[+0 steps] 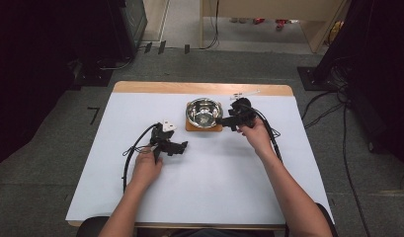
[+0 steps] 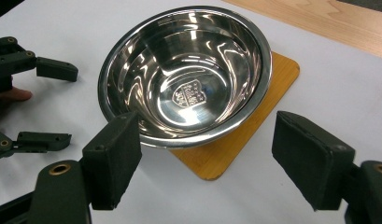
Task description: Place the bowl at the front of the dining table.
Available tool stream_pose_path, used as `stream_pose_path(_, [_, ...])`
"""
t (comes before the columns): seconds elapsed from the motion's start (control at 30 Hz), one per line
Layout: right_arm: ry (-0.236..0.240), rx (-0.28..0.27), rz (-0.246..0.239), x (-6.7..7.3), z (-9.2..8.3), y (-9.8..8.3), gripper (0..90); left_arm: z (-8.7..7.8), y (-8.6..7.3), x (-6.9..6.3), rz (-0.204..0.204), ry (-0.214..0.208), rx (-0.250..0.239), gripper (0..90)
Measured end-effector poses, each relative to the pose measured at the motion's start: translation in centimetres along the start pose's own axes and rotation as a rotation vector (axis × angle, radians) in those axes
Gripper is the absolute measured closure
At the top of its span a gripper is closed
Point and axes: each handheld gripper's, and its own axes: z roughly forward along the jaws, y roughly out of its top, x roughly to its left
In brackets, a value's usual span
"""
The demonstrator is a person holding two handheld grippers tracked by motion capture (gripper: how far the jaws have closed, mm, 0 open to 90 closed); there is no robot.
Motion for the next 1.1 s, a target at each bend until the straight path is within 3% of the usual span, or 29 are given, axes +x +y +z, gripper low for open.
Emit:
stream_pose_path(0.23, [0.001,0.006,0.012,0.0,-0.3,-0.6,24.0,0.0,0.0,0.0,-0.001,0.000,0.000,9.6])
stream_pose_path(1.1, [-0.018,0.030,-0.025,0.4,0.0,-3.2,24.4,0.0,0.0,0.0,-0.001,-0.001,0.000,9.6])
